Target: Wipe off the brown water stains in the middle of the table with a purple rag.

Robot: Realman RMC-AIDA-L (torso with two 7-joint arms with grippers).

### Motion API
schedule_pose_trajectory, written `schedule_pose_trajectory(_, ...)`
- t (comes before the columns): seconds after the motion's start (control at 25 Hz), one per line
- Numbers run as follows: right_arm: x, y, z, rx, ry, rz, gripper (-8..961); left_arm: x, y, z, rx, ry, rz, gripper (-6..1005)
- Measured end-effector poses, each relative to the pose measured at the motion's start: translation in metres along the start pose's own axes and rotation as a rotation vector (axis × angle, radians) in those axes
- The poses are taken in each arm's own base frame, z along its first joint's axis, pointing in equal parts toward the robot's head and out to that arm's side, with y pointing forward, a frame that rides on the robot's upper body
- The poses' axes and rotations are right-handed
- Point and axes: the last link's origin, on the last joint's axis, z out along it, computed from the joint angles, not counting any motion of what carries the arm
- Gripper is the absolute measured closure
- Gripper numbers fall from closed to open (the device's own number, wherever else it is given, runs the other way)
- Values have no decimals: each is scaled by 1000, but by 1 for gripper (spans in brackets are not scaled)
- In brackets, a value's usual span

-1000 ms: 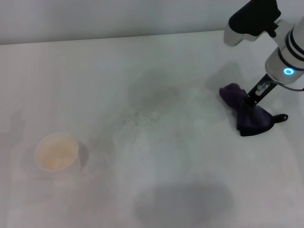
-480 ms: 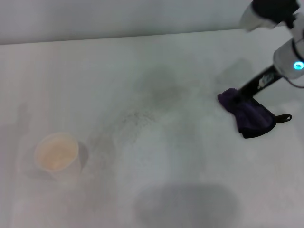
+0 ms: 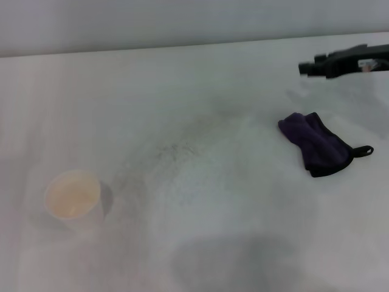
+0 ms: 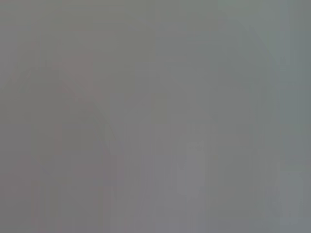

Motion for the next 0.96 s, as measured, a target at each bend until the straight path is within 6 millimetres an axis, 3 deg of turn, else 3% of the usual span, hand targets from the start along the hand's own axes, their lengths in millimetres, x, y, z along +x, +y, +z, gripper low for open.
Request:
schedule_pose_trajectory(0.36, 41, -19, -18, 23, -424, 40, 478, 1, 1, 2, -1, 6, -3, 107)
schedule_pose_trajectory(0.68, 83, 1, -12, 114, -665, -25, 478, 0, 3, 1, -1, 0, -9, 107)
schedule_pose_trajectory(0.96, 99, 5, -9, 226, -714, -22, 478, -1, 4, 0, 0, -3, -13, 107)
